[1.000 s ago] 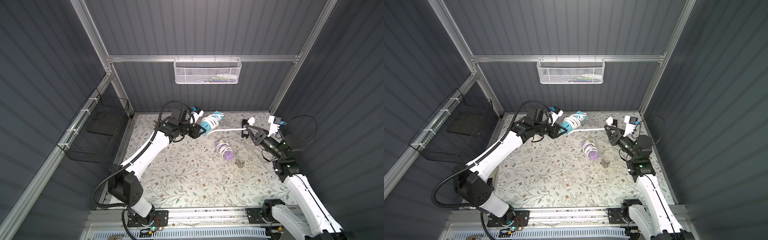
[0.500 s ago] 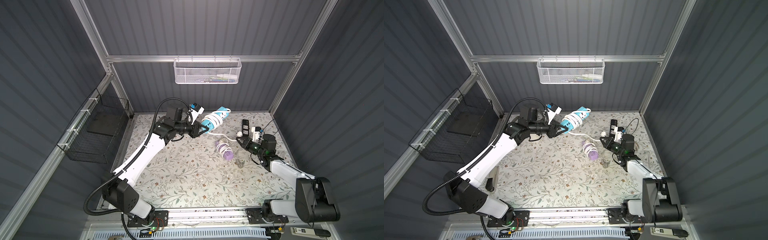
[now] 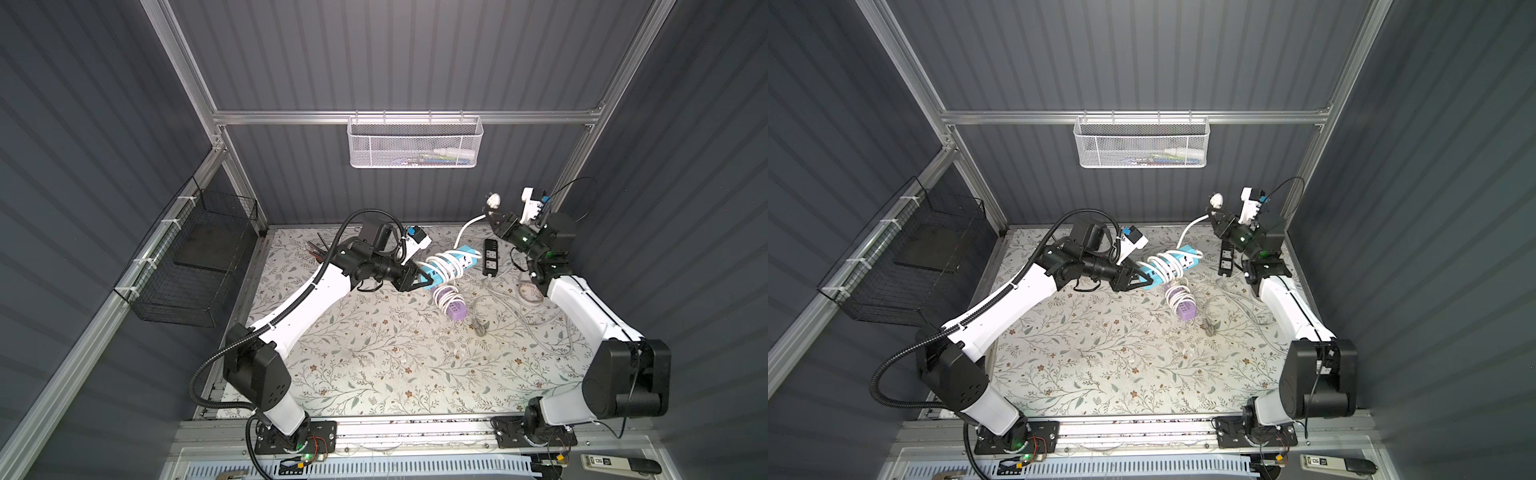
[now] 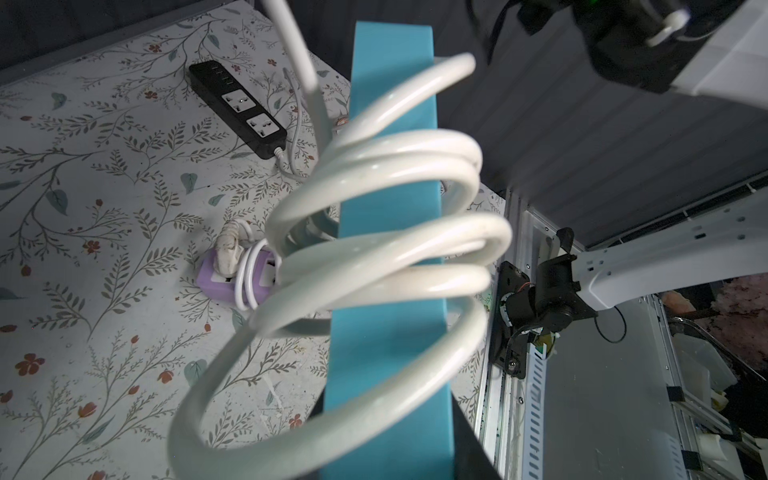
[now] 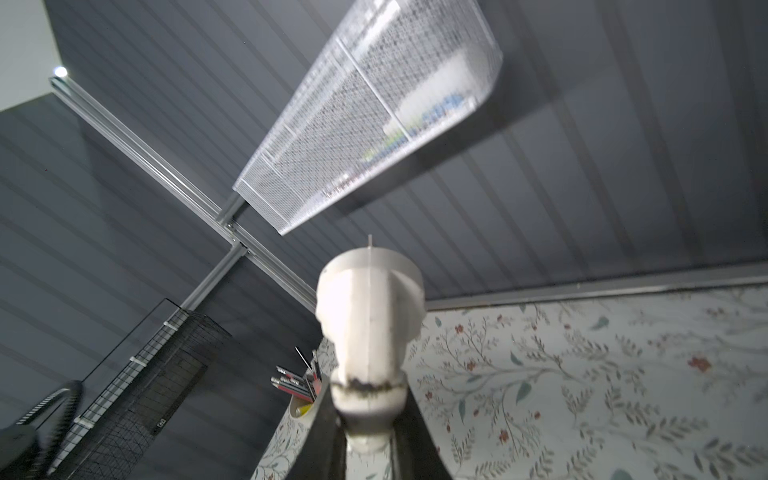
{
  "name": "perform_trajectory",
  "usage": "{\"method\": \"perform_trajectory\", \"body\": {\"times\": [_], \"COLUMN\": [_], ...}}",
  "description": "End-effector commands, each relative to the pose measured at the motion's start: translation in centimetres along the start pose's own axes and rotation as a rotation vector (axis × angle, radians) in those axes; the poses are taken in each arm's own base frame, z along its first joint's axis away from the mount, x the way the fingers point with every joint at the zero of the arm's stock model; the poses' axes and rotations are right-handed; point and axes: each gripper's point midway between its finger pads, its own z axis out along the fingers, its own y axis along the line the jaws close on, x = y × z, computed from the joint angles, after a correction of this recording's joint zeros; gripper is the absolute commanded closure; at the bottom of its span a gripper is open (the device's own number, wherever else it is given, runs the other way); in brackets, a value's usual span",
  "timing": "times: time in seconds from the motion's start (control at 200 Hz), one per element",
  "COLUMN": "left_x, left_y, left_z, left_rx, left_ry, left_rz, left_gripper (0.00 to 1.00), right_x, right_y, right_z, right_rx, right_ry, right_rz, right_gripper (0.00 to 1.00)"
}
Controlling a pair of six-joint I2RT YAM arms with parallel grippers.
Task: Unwrap the cord wrapped around the power strip
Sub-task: Unwrap the power cord from the power strip.
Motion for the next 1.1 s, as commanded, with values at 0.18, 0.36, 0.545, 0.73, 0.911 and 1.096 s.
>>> {"method": "perform_trajectory", "body": {"times": [0.18, 0.36, 0.545, 0.73, 0.911, 1.096], "left_x": [0.0, -1.3, -3.2, -4.7, -5.8, -6.4], "left_y": [3.4, 5.4, 7.5, 7.7, 6.7, 5.8], "left_z": [0.6, -1.3, -5.1, -8.6, -10.1, -10.2], "left_rx": [-0.149, -0.284, -0.464, -0.604, -0.622, -0.576], "left_ry": [0.049, -0.016, -0.130, -0.245, -0.324, -0.362], "left_rz": [0.006, 0.006, 0.000, 0.029, 0.053, 0.061], "left_gripper": [1.00, 1.00, 1.00, 1.00, 1.00, 1.00], "right_x": [-8.2, -7.3, -2.3, 4.2, 11.4, 16.7], "right_y": [7.1, 6.9, 2.3, -2.1, -6.0, -9.8], "right_z": [-7.2, -11.6, -14.9, -17.8, -19.0, -20.5], "right_rx": [-0.090, 0.001, 0.217, 0.415, 0.484, 0.581], "right_ry": [-0.127, -0.140, -0.092, -0.006, 0.101, 0.154], "right_rz": [-0.061, -0.047, 0.024, 0.128, 0.280, 0.360], "right_gripper": [1.00, 1.00, 1.00, 1.00, 1.00, 1.00]}}
